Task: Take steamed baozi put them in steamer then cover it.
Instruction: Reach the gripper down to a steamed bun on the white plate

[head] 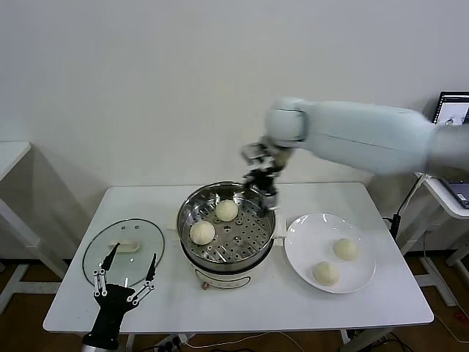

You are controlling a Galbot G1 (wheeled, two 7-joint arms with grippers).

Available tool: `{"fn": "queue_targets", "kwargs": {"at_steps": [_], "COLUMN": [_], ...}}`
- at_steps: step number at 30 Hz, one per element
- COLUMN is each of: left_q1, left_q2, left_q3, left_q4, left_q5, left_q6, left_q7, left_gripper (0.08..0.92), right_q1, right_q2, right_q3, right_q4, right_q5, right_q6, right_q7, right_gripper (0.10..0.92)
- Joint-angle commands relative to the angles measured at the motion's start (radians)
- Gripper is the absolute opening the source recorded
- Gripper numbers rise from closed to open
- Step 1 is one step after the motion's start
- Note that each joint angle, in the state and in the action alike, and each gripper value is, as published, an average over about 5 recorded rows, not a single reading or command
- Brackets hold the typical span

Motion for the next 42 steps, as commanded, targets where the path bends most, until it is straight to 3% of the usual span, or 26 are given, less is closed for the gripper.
{"fn": "queue_targets", "kwargs": {"at_steps": [1, 10, 23, 35, 42], "left_q1": [0.003, 0.024, 0.035, 0.037, 0.037], "left_q2": [0.0, -0.009, -0.014, -0.016, -0.017], "left_q3": [-0.002, -0.018, -0.019, -0.029, -0.033], "left_q4": [0.001, 0.003, 0.007, 0.009, 0.007], "left_q5": [0.002, 0.005, 0.014, 0.013, 0.013], "left_q6": [0.001, -0.003, -0.014, -0.015, -0.014], "left_q7": [0.001, -0.002, -0.005, -0.009, -0.01], "left_gripper": [0.823, 0.823, 0.823, 0.823, 0.823], "right_q1": [-0.137, -0.385, -0.511, -0.533, -0.519], "right_q2": [-0.37, -0.387, -0.33, -0.283, -0.284], "right_q3": [0.0, 0.076, 0.146, 0.16, 0.158], "right_q4": [0.098, 0.017, -0.025, -0.056, -0.051], "right_q5": [-0.176, -0.253, -0.23, -0.239, -0.243], "right_q6": [0.071, 0.063, 0.051, 0.044, 0.042], "right_q7": [-0.051, 0.029, 0.134, 0.145, 0.137], "right_gripper": [0.823, 0.823, 0.823, 0.822, 0.725]}}
